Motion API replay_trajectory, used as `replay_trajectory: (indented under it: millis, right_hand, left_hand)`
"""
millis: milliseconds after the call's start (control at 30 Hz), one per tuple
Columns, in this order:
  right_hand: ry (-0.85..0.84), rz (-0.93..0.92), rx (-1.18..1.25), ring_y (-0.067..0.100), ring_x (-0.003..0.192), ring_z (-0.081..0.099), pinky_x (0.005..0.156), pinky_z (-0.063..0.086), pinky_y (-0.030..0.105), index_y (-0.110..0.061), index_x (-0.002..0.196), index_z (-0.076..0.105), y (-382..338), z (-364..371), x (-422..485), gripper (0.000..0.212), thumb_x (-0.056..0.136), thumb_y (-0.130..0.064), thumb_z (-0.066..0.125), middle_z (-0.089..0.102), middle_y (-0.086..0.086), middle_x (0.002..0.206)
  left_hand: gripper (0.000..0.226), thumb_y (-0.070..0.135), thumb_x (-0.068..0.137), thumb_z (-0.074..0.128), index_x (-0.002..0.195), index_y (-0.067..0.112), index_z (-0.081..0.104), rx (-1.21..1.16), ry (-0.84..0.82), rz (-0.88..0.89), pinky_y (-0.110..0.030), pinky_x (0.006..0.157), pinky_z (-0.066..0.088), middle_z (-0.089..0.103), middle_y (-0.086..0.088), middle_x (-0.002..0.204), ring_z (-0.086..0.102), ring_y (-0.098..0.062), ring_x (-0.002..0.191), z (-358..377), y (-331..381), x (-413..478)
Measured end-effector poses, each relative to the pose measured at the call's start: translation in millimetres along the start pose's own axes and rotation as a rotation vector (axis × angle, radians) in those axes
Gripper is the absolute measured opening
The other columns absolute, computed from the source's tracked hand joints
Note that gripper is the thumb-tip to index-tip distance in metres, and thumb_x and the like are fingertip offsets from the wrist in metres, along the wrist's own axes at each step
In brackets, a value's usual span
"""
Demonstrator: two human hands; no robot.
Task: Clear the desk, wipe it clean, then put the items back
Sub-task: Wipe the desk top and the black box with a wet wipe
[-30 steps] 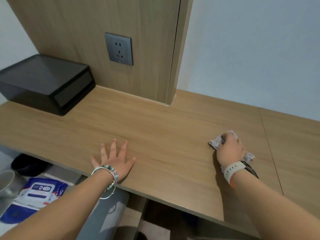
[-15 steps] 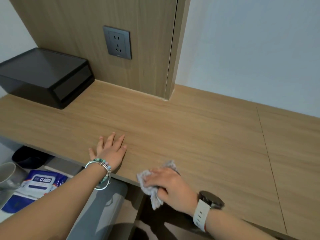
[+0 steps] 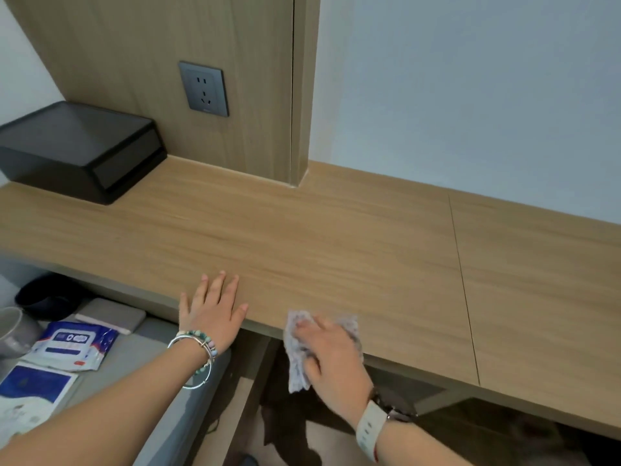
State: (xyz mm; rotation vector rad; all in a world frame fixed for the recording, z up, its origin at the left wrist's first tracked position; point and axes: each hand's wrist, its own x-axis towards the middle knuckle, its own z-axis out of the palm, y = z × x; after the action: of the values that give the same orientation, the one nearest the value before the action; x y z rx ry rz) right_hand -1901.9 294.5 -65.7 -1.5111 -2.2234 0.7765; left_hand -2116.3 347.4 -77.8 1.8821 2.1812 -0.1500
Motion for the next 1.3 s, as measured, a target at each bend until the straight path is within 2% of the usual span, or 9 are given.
replay_trajectory:
  millis: [100, 233, 300, 467, 567, 733, 900, 1100, 1300]
  right_hand:
    - [-0.115, -0.120, 0.171, -0.006, 0.115, 0.041, 0.110, 0.030, 0.020, -0.019, 0.126, 0.059, -12.1, 5.1, -14.8, 0.041, 0.091, -0.027, 0.038, 0.056, -0.006, 0.131]
    - [0.425, 0.166, 0.108, 0.005, 0.113, 0.049, 0.102, 0.037, 0.024, -0.015, 0.122, 0.060, 17.6, -31.1, 2.9, 0.035, 0.091, -0.001, 0.051, 0.061, 0.002, 0.123]
    - [0.461, 0.190, -0.022, 0.015, 0.122, 0.048, 0.104, 0.030, 0.026, -0.016, 0.126, 0.057, 23.7, -45.6, 14.2, 0.037, 0.091, -0.007, 0.052, 0.056, 0.001, 0.130]
    - [0.353, -0.112, -0.231, 0.019, 0.108, 0.056, 0.093, 0.039, 0.031, -0.022, 0.114, 0.061, 19.2, -10.5, 4.6, 0.031, 0.084, -0.018, 0.052, 0.065, -0.002, 0.115]
    - [0.147, -0.277, -0.235, 0.010, 0.095, 0.056, 0.084, 0.041, 0.022, -0.028, 0.107, 0.060, 15.2, 19.0, -12.7, 0.028, 0.083, -0.026, 0.045, 0.066, -0.011, 0.105]
    - [-0.118, -0.102, -0.207, 0.013, 0.100, 0.058, 0.086, 0.051, 0.032, -0.026, 0.113, 0.063, 25.8, 59.6, -24.1, 0.034, 0.089, -0.026, 0.039, 0.063, -0.011, 0.112]
    - [-0.298, 0.097, -0.231, 0.015, 0.120, 0.044, 0.101, 0.036, 0.029, -0.027, 0.132, 0.048, 44.0, 93.7, -40.6, 0.036, 0.096, -0.023, 0.043, 0.051, -0.008, 0.132]
    - [-0.444, 0.255, -0.284, 0.019, 0.120, 0.043, 0.098, 0.037, 0.030, -0.027, 0.134, 0.044, 62.5, 154.5, -48.7, 0.038, 0.096, -0.026, 0.043, 0.048, -0.004, 0.134]
    - [-0.550, 0.355, -0.292, 0.018, 0.120, 0.041, 0.095, 0.037, 0.030, -0.027, 0.134, 0.042, 91.8, 226.8, -52.5, 0.038, 0.096, -0.026, 0.044, 0.045, -0.002, 0.133]
  left_hand:
    - [0.054, 0.045, 0.099, 0.020, 0.149, 0.031, 0.005, 0.022, 0.030, 0.063, -0.045, 0.116, 0.005, 0.000, 0.008, 0.158, -0.003, -0.018, 0.145, 1.0, -4.8, -8.1]
    - [0.052, 0.041, 0.100, 0.022, 0.149, 0.028, 0.013, -0.040, 0.023, 0.138, -0.040, 0.116, 0.009, 0.007, 0.008, 0.157, 0.002, -0.014, 0.145, -8.5, -11.5, -9.8]
    - [0.051, 0.040, 0.100, 0.024, 0.149, 0.026, 0.016, -0.059, 0.038, 0.154, -0.039, 0.116, 0.010, 0.010, 0.006, 0.157, 0.004, -0.014, 0.145, -10.3, -12.0, -11.0]
    - [0.053, 0.041, 0.097, 0.031, 0.146, 0.023, 0.027, -0.044, 0.136, 0.184, -0.041, 0.115, 0.013, 0.021, 0.000, 0.155, 0.010, -0.019, 0.145, 2.0, -14.7, -18.9]
    - [0.057, 0.030, 0.085, 0.062, 0.137, 0.017, 0.044, -0.049, 0.230, 0.222, -0.048, 0.108, 0.028, 0.041, -0.008, 0.145, 0.030, -0.028, 0.138, 21.7, -13.2, -36.1]
    - [0.052, 0.035, 0.077, 0.047, 0.126, 0.020, 0.044, -0.014, 0.319, 0.292, -0.043, 0.101, 0.038, 0.053, -0.007, 0.131, 0.039, -0.024, 0.125, 64.4, -20.8, -71.7]
    - [0.075, 0.031, 0.051, 0.084, 0.119, 0.018, 0.055, 0.022, -0.028, 0.176, -0.047, 0.087, 0.049, 0.062, -0.006, 0.122, 0.055, -0.026, 0.115, 113.8, -38.4, -95.4]
    - [0.062, 0.033, 0.096, 0.038, 0.150, 0.025, 0.007, -0.019, -0.203, 0.231, -0.038, 0.117, 0.006, 0.003, 0.003, 0.158, 0.002, -0.019, 0.145, 172.8, -49.0, -107.1]
    - [0.063, 0.032, 0.097, 0.035, 0.149, 0.029, 0.000, -0.096, -0.349, 0.244, -0.036, 0.117, 0.003, -0.008, 0.006, 0.157, -0.006, -0.018, 0.145, 254.3, -46.3, -106.8]
